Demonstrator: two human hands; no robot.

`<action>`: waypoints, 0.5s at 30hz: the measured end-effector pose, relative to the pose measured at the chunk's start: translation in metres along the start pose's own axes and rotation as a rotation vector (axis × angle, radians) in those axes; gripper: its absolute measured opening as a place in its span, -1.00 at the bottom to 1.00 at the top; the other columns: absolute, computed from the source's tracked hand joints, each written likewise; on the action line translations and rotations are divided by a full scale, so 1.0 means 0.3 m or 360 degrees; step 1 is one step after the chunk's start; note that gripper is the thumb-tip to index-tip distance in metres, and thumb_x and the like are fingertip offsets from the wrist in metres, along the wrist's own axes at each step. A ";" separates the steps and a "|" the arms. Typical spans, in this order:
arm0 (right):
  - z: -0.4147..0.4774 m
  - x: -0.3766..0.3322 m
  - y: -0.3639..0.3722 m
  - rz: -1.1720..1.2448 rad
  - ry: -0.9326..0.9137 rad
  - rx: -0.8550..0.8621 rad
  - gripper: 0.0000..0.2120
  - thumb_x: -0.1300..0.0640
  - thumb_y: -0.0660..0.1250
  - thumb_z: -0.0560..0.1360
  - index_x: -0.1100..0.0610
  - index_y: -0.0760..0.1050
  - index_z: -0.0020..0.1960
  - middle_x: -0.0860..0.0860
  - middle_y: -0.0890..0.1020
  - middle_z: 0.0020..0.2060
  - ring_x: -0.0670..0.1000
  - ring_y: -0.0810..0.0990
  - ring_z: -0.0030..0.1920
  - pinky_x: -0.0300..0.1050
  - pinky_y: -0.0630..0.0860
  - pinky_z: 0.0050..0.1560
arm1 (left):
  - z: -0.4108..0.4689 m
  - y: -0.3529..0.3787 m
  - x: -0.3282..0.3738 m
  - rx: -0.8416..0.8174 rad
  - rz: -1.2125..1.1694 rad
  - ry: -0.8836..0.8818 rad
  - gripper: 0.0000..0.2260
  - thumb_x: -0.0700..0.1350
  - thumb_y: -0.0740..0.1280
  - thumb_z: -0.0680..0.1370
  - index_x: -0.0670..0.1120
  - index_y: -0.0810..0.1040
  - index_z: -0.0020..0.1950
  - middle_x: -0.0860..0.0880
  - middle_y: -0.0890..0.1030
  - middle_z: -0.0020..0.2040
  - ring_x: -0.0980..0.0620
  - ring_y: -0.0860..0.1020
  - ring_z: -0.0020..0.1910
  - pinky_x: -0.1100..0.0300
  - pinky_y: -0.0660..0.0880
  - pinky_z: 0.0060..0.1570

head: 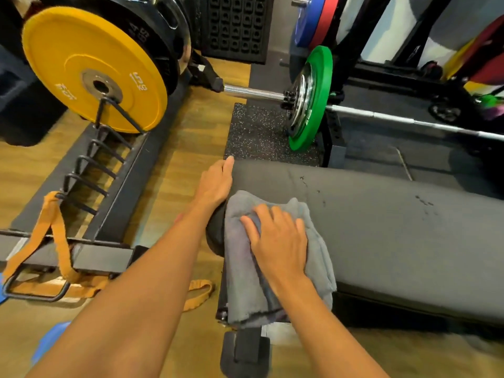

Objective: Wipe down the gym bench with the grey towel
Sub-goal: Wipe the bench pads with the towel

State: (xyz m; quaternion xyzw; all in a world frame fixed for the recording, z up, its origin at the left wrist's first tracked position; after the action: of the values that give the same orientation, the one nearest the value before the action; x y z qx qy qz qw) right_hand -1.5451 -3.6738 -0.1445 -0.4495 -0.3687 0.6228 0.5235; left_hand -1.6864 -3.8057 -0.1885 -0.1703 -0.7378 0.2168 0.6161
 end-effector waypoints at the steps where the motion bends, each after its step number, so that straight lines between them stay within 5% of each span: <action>1: -0.011 0.026 -0.010 0.0004 -0.0011 -0.0006 -0.73 -0.15 0.17 0.55 0.01 0.52 -0.06 0.01 0.59 -0.26 0.10 0.57 -0.23 -0.01 0.38 -0.23 | 0.011 0.015 0.041 -0.0018 0.0053 0.0091 -0.55 0.12 -0.03 0.66 -0.13 0.54 0.01 -0.27 0.58 0.16 -0.28 0.49 0.18 0.00 0.35 0.10; 3: 0.038 0.096 -0.002 0.0031 0.0057 -0.0020 -0.75 -0.14 0.21 0.56 0.02 0.53 -0.08 0.02 0.60 -0.25 0.11 0.58 -0.21 -0.01 0.38 -0.24 | 0.048 0.063 0.125 -0.0115 0.0129 0.0237 -0.56 0.15 -0.03 0.65 -0.07 0.52 -0.08 -0.22 0.62 0.10 -0.26 0.51 0.14 -0.07 0.39 0.16; 6: 0.241 0.202 0.070 0.0000 0.0217 0.0025 -0.73 -0.14 0.21 0.57 0.04 0.53 -0.02 0.06 0.63 -0.16 0.15 0.60 -0.13 0.01 0.34 -0.22 | 0.127 0.133 0.164 -0.0257 0.0054 0.0275 -0.42 0.28 -0.08 0.58 0.01 0.65 0.05 -0.08 0.67 0.11 -0.16 0.54 0.18 -0.10 0.37 0.27; 11: 0.642 0.296 0.231 -0.0139 0.0229 -0.0231 -0.65 -0.15 0.07 0.62 0.06 0.47 0.13 0.09 0.62 0.01 0.18 0.54 0.02 0.03 0.29 -0.13 | 0.191 0.157 0.114 -0.0105 0.0151 0.0359 -0.31 0.33 -0.23 0.50 0.08 0.58 0.22 -0.09 0.65 0.16 -0.17 0.53 0.19 -0.12 0.39 0.21; 15: 0.547 0.268 0.169 -0.0121 0.0212 -0.0056 -0.66 -0.14 0.08 0.62 0.07 0.47 0.14 0.09 0.61 0.00 0.17 0.54 0.02 0.08 0.33 -0.03 | 0.152 0.141 0.141 -0.0088 0.0336 0.0367 -0.34 0.29 -0.21 0.54 0.05 0.58 0.21 -0.13 0.61 0.22 -0.22 0.51 0.19 -0.11 0.40 0.18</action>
State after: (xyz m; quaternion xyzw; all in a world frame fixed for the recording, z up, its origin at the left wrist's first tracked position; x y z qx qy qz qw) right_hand -1.7205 -3.6019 -0.1524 -0.4848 -0.3607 0.5646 0.5622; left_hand -1.7396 -3.7531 -0.1824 -0.2876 -0.6459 0.2388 0.6656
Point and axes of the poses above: each hand's wrist, its own z-axis towards the middle knuckle, its own y-axis out of the palm, x = y × z, the point moved 5 cm from there along z, towards the middle knuckle
